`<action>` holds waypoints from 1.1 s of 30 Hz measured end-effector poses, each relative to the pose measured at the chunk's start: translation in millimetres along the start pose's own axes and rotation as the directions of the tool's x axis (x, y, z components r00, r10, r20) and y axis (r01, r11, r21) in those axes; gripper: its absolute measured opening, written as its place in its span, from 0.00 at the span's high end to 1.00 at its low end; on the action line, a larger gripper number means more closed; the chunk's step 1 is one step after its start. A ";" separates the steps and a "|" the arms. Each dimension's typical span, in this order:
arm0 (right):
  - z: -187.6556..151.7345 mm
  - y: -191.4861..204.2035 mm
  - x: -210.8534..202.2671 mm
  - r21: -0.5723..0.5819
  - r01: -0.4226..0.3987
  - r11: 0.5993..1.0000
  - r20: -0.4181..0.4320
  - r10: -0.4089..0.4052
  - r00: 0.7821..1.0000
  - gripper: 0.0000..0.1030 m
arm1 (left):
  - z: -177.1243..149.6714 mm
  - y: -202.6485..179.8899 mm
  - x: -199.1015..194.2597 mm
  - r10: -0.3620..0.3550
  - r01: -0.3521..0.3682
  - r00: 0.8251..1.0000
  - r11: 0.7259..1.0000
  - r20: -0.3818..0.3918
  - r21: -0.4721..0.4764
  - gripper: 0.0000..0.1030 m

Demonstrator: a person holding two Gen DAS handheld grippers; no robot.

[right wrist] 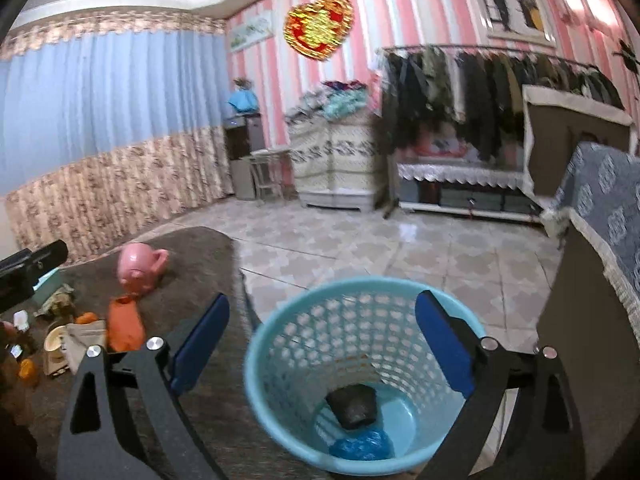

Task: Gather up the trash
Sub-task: 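Move both tools back over the rug, then grasp the orange peel with the left gripper while the right gripper grasps the grey cloth bag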

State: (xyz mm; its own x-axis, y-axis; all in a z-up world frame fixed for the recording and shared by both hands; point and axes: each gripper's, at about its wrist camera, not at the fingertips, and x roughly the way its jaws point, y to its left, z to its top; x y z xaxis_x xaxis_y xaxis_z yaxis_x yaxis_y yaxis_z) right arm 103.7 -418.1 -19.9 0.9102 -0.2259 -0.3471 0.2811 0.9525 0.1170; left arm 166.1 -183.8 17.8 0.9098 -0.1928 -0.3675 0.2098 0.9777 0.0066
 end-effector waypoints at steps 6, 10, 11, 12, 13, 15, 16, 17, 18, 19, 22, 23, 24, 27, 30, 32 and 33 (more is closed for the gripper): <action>-1.6 36.3 -8.3 -0.026 -0.086 0.996 0.001 0.086 0.996 0.09 | -7.3 44.1 -32.7 0.079 -0.079 0.996 0.997 0.031 0.000 0.05; -4.6 56.0 -10.9 -0.025 -0.121 0.992 -0.013 0.121 0.993 0.09 | -14.0 75.6 -54.1 0.131 -0.131 0.991 0.991 0.039 -0.014 0.05; -5.8 60.7 -10.7 -0.032 -0.127 0.991 -0.019 0.127 0.992 0.09 | -16.5 87.0 -59.5 0.144 -0.144 0.989 0.989 0.034 -0.029 0.05; -7.1 65.9 -10.5 -0.045 -0.132 0.990 -0.023 0.131 0.991 0.09 | -16.5 96.1 -61.9 0.154 -0.153 0.988 0.987 0.029 -0.040 0.05; -8.6 71.5 -11.0 -0.060 -0.134 0.989 -0.026 0.132 0.991 0.09 | -18.2 104.3 -65.1 0.167 -0.166 0.986 0.985 0.025 -0.049 0.05; -10.3 77.5 -11.4 -0.073 -0.148 0.986 -0.033 0.146 0.989 0.09 | -22.5 118.9 -69.9 0.195 -0.194 0.981 0.979 0.020 -0.059 0.05; -11.6 80.4 -11.9 -0.073 -0.155 0.985 -0.036 0.153 0.988 0.09 | -25.2 126.8 -71.2 0.210 -0.209 0.977 0.976 0.016 -0.065 0.05; -13.1 83.7 -12.0 -0.074 -0.165 0.984 -0.041 0.162 0.986 0.09 | -29.0 137.3 -72.4 0.225 -0.224 0.974 0.972 0.008 -0.073 0.05; -14.4 86.6 -12.1 -0.076 -0.171 0.982 -0.044 0.168 0.985 0.09 | -31.1 142.9 -73.3 0.232 -0.232 0.973 0.970 0.002 -0.078 0.05; -16.1 91.3 -12.7 -0.081 -0.176 0.981 -0.047 0.173 0.984 0.09 | -34.5 150.6 -73.8 0.242 -0.242 0.970 0.967 -0.009 -0.087 0.05; -21.0 103.7 -11.3 -0.108 -0.190 0.976 -0.065 0.183 0.981 0.09 | -44.6 171.0 -75.7 0.262 -0.265 0.964 0.958 -0.038 -0.114 0.05; -23.3 109.6 -10.9 -0.125 -0.193 0.973 -0.072 0.185 0.980 0.09 | -48.2 177.4 -76.7 0.267 -0.270 0.963 0.955 -0.047 -0.122 0.05; -24.4 113.1 -10.6 -0.136 -0.194 0.971 -0.076 0.185 0.980 0.09 | -51.4 183.2 -76.4 0.270 -0.275 0.961 0.953 -0.055 -0.129 0.05; -28.3 123.1 -9.4 -0.158 -0.207 0.966 -0.090 0.195 0.977 0.09 | -60.1 194.9 -74.6 0.285 -0.293 0.955 0.947 -0.078 -0.132 0.05; -32.1 130.6 -4.7 -0.170 -0.213 0.962 -0.114 0.195 0.974 0.09 | -69.8 201.1 -68.6 0.287 -0.299 0.952 0.944 -0.106 -0.136 0.05; -33.2 136.0 -0.4 -0.177 -0.210 0.961 -0.127 0.190 0.974 0.09 | -78.2 204.9 -62.9 0.267 -0.287 0.954 0.947 -0.138 -0.146 0.05; -34.6 138.2 1.5 -0.184 -0.210 0.960 -0.135 0.187 0.973 0.09 | -83.8 204.3 -59.4 0.259 -0.281 0.954 0.948 -0.152 -0.150 0.05</action>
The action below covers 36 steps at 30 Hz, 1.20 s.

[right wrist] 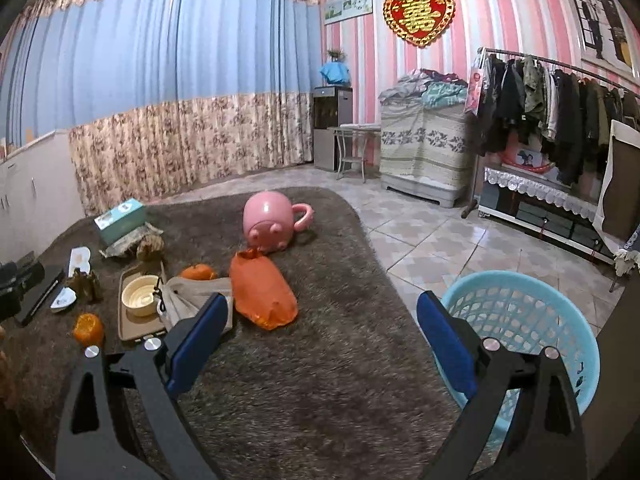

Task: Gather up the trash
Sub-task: 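Grasp the orange peel with the left gripper while the right gripper grasps the grey cloth bag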

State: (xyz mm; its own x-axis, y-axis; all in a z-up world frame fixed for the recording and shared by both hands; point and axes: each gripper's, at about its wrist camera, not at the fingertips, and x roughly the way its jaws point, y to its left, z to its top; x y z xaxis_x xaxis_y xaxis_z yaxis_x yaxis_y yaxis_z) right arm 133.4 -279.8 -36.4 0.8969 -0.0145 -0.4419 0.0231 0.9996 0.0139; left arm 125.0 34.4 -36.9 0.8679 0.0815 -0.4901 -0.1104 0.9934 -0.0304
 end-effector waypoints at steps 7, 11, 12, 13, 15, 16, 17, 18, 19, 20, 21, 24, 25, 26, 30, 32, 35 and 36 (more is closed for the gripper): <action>-1.8 11.9 7.6 -0.040 -0.006 0.999 -0.022 0.005 1.000 0.09 | -24.4 -19.2 28.8 -0.024 0.027 0.992 0.999 -0.121 0.021 0.05; -5.2 18.5 16.1 -0.059 -0.022 0.998 -0.052 0.019 0.998 0.09 | -30.1 -30.1 46.3 -0.034 0.045 0.980 0.998 -0.198 0.052 0.07; -5.6 20.4 17.4 -0.065 -0.023 0.998 -0.055 0.019 0.998 0.09 | -31.0 -32.0 47.6 -0.040 0.053 0.978 0.997 -0.205 0.058 0.12; -6.3 23.6 18.9 -0.073 -0.024 0.997 -0.059 0.020 0.998 0.09 | -31.9 -35.1 49.9 -0.054 0.070 0.975 0.995 -0.215 0.067 0.14; -7.0 28.1 20.7 -0.088 -0.027 0.996 -0.065 0.021 0.998 0.09 | -33.5 -40.9 55.0 -0.087 0.109 0.966 0.991 -0.242 0.076 0.25; -7.5 29.6 21.0 -0.091 -0.028 0.995 -0.066 0.022 0.998 0.09 | -33.9 -43.1 56.0 -0.103 0.125 0.963 0.989 -0.249 0.075 0.29; -7.8 31.2 21.6 -0.095 -0.032 0.995 -0.069 0.026 0.997 0.09 | -34.1 -44.9 57.8 -0.123 0.146 0.959 0.987 -0.257 0.072 0.38; -8.2 32.5 22.3 -0.095 -0.035 0.995 -0.072 0.028 0.997 0.09 | -34.4 -47.2 58.8 -0.142 0.166 0.954 0.983 -0.265 0.073 0.44; -8.6 33.5 23.1 -0.095 -0.039 0.995 -0.074 0.032 0.997 0.09 | -35.7 -49.5 59.1 -0.150 0.177 0.952 0.981 -0.268 0.078 0.47; -8.8 34.7 24.5 -0.091 -0.047 0.995 -0.079 0.040 0.996 0.09 | -36.5 -52.9 58.6 -0.161 0.191 0.949 0.977 -0.270 0.090 0.54; -9.1 35.6 25.6 -0.088 -0.054 0.995 -0.083 0.047 0.995 0.09 | -37.6 -54.7 56.9 -0.167 0.200 0.948 0.975 -0.269 0.100 0.60; -10.7 41.2 30.6 -0.083 -0.077 0.994 -0.100 0.068 0.993 0.09 | -37.7 -56.8 53.1 -0.175 0.211 0.949 0.971 -0.261 0.116 0.69; -11.6 43.2 32.0 -0.086 -0.081 0.993 -0.105 0.072 0.992 0.09 | -37.2 -55.7 52.9 -0.178 0.213 0.949 0.971 -0.261 0.112 0.70; -12.6 45.9 33.9 -0.091 -0.088 0.992 -0.113 0.078 0.991 0.09 | -36.7 -53.7 52.0 -0.183 0.217 0.948 0.971 -0.260 0.105 0.71; -15.1 53.0 39.3 -0.095 -0.112 0.989 -0.138 0.099 0.986 0.09 | -31.8 -40.0 49.7 -0.196 0.219 0.948 0.974 -0.249 0.065 0.74; -15.8 55.1 41.4 -0.093 -0.119 0.988 -0.147 0.105 0.984 0.09 | -28.9 -33.9 49.3 -0.190 0.210 0.952 0.976 -0.239 0.058 0.75; -16.9 59.0 48.2 -0.071 -0.141 0.987 -0.170 0.127 0.977 0.09 | -22.4 -20.4 45.3 -0.168 0.181 0.963 0.983 -0.212 0.042 0.75; -17.2 61.0 52.2 -0.059 -0.151 0.987 -0.182 0.138 0.973 0.09 | -19.8 -15.6 44.5 -0.159 0.170 0.966 0.985 -0.203 0.036 0.75</action>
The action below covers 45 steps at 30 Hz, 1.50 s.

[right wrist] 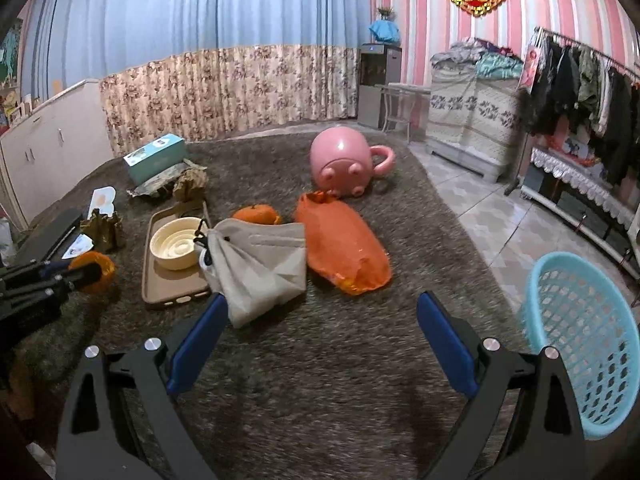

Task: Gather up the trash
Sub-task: 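Grasp the orange peel with the left gripper while the right gripper grasps the grey cloth bag, then carry both items to the blue basket and open both grippers over it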

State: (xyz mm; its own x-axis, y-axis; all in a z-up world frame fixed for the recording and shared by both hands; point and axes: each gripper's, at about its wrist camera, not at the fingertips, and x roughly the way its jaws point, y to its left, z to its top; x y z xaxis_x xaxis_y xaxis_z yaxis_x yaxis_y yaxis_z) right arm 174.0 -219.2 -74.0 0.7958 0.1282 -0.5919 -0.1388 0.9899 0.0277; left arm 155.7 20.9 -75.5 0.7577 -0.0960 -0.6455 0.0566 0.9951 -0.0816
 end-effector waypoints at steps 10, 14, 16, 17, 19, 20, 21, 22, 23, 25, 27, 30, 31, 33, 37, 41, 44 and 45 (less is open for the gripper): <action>3.8 25.8 32.5 0.007 -0.088 0.996 -0.082 0.089 0.993 0.33 | 14.5 42.7 -8.7 0.071 -0.068 0.996 0.995 0.046 -0.070 0.75; 0.8 31.2 46.4 0.018 -0.146 0.989 -0.135 0.147 0.980 0.60 | 16.7 49.1 -9.6 0.085 -0.080 0.995 0.994 0.060 -0.078 0.75; 1.2 31.8 44.8 0.016 -0.157 0.987 -0.127 0.158 0.979 0.69 | 19.8 51.0 -10.3 0.090 -0.084 0.994 0.993 0.065 -0.087 0.75; 2.0 31.3 41.8 0.016 -0.164 0.986 -0.116 0.164 0.980 0.78 | 21.4 50.8 -10.9 0.094 -0.088 0.993 0.992 0.069 -0.089 0.75; 3.2 30.4 36.2 0.011 -0.163 0.987 -0.099 0.163 0.982 0.82 | 24.1 49.0 -12.6 0.100 -0.093 0.992 0.992 0.077 -0.090 0.75; 4.1 29.4 32.3 0.005 -0.161 0.987 -0.089 0.160 0.983 0.82 | 25.5 47.5 -13.7 0.104 -0.097 0.991 0.991 0.084 -0.089 0.75; 5.2 27.5 26.6 -0.003 -0.156 0.988 -0.074 0.156 0.985 0.83 | 27.2 44.4 -16.0 0.106 -0.099 0.990 0.991 0.093 -0.086 0.75; 6.9 23.8 20.2 -0.005 -0.154 0.988 -0.060 0.153 0.986 0.83 | 28.1 42.0 -17.6 0.107 -0.099 0.989 0.992 0.099 -0.084 0.75; 8.0 21.5 16.8 -0.004 -0.151 0.989 -0.054 0.150 0.987 0.83 | 29.1 38.6 -19.3 0.106 -0.097 0.989 0.992 0.105 -0.081 0.75; 10.2 14.8 4.3 -0.007 -0.127 0.992 -0.030 0.127 0.991 0.83 | 33.3 31.4 -22.3 0.099 -0.091 0.989 0.993 0.114 -0.072 0.75; 12.5 8.8 -7.6 -0.014 -0.103 0.995 -0.008 0.103 0.995 0.83 | 36.9 22.4 -25.8 0.095 -0.088 0.988 0.994 0.125 -0.061 0.75; 14.8 -9.4 -32.4 -0.010 -0.053 0.999 0.035 0.053 0.998 0.83 | 43.5 8.4 -29.8 0.083 -0.077 0.986 0.996 0.142 -0.045 0.75; 15.1 -16.0 -39.3 -0.005 -0.040 0.999 0.045 0.040 0.998 0.83 | 46.0 2.1 -31.4 0.076 -0.072 0.986 0.997 0.150 -0.036 0.75; 14.8 -29.5 -51.7 0.000 -0.004 1.000 0.064 0.004 0.998 0.83 | 50.2 -9.3 -34.2 0.065 -0.063 0.984 0.998 0.167 -0.019 0.75; 12.1 -61.6 -72.7 0.031 0.050 0.998 0.086 -0.052 0.995 0.83 | 59.8 -36.8 -37.7 0.028 -0.031 0.981 0.999 0.193 0.014 0.75; 8.8 -99.1 -83.5 0.092 0.102 0.990 0.089 -0.110 0.990 0.83 | 67.9 -62.7 -37.6 -0.014 0.008 0.978 1.000 0.210 0.030 0.75; 6.5 -126.3 -92.2 0.153 0.133 0.979 0.091 -0.148 0.985 0.83 | 76.2 -87.2 -33.0 -0.059 0.050 0.976 0.998 0.210 0.047 0.75; 5.0 -132.2 -94.8 0.165 0.146 0.975 0.093 -0.163 0.982 0.83 | 77.8 -94.9 -31.6 -0.073 0.063 0.975 0.996 0.211 0.058 0.75</action>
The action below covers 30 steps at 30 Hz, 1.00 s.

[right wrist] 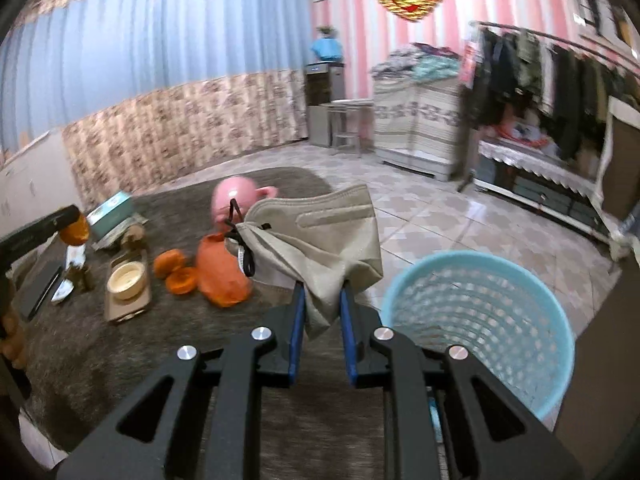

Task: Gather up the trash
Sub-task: 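Carry both items to the blue basket and open both grippers over it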

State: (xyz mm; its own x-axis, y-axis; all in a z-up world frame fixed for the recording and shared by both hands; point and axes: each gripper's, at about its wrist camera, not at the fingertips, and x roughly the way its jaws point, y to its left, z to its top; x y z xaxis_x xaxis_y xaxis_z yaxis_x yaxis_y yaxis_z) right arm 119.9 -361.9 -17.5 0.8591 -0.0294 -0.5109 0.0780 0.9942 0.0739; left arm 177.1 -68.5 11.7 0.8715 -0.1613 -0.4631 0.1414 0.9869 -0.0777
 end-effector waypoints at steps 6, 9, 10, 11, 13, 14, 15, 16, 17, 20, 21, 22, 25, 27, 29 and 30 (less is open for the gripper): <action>0.9 -40.1 -8.8 0.058 0.076 0.995 0.009 -0.076 0.997 0.83 | 5.5 -44.8 12.9 -0.078 0.078 0.997 0.996 0.004 0.039 0.75; -3.2 -59.6 -7.2 0.084 0.115 0.990 -0.008 -0.114 0.993 0.83 | 7.0 -64.1 19.6 -0.112 0.112 0.994 0.992 -0.005 0.052 0.75; -4.6 -66.5 -6.3 0.095 0.125 0.988 -0.014 -0.124 0.992 0.83 | 6.9 -71.2 20.6 -0.121 0.121 0.993 0.991 -0.004 0.059 0.75; -5.5 -68.8 -6.5 0.100 0.132 0.986 -0.016 -0.131 0.991 0.83 | 7.3 -77.2 21.8 -0.129 0.129 0.992 0.989 -0.003 0.065 0.75; -7.4 -75.7 -6.3 0.118 0.150 0.982 -0.022 -0.148 0.989 0.83 | 8.6 -93.7 25.7 -0.153 0.153 0.988 0.985 -0.005 0.083 0.75; -9.5 -77.5 -7.4 0.123 0.154 0.980 -0.024 -0.153 0.988 0.83 | 8.9 -100.3 27.6 -0.162 0.162 0.987 0.983 -0.007 0.090 0.75; -9.7 -80.0 -7.4 0.132 0.158 0.978 -0.026 -0.156 0.987 0.83 | 9.1 -105.7 29.3 -0.169 0.169 0.986 0.981 -0.009 0.095 0.75; -10.0 -79.4 -6.3 0.137 0.160 0.977 -0.029 -0.158 0.987 0.83 | 9.2 -111.1 30.8 -0.177 0.177 0.984 0.979 -0.011 0.099 0.75; -10.4 -79.8 -5.4 0.139 0.166 0.976 -0.033 -0.163 0.986 0.83 | 9.2 -118.6 32.9 -0.187 0.188 0.982 0.977 -0.015 0.106 0.75; -11.7 -83.9 -2.8 0.149 0.174 0.973 -0.040 -0.170 0.985 0.83 | 7.9 -138.3 39.7 -0.212 0.213 0.977 0.969 -0.025 0.122 0.75; -12.1 -86.0 -2.1 0.156 0.178 0.972 -0.042 -0.173 0.984 0.83 | 7.6 -145.9 42.3 -0.221 0.223 0.975 0.966 -0.030 0.129 0.75; -12.8 -87.4 -1.7 0.159 0.183 0.970 -0.044 -0.178 0.983 0.83 | 7.4 -152.9 44.8 -0.232 0.234 0.972 0.963 -0.036 0.134 0.75; -13.6 -94.9 1.8 0.171 0.194 0.966 -0.051 -0.188 0.981 0.83 | 7.1 -174.4 52.5 -0.264 0.270 0.963 0.950 -0.059 0.157 0.75; -15.1 -102.4 2.7 0.188 0.203 0.961 -0.056 -0.196 0.979 0.83 | 4.9 -189.4 56.5 -0.279 0.287 0.958 0.941 -0.066 0.178 0.75; -17.1 -108.9 1.6 0.210 0.210 0.955 -0.059 -0.202 0.978 0.83 | 2.1 -206.1 60.0 -0.300 0.310 0.951 0.931 -0.081 0.193 0.75; -18.2 -112.1 0.8 0.222 0.216 0.951 -0.061 -0.208 0.976 0.83 | 0.4 -214.6 61.8 -0.313 0.325 0.945 0.925 -0.091 0.197 0.75</action>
State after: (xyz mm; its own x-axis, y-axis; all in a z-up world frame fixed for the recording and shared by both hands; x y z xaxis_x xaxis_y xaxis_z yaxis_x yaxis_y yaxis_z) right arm 102.7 -471.5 -41.8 0.7918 -0.2288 -0.5663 0.3722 0.9159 0.1504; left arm 200.8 -290.3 0.2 0.7369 -0.4617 -0.4937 0.5067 0.8607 -0.0485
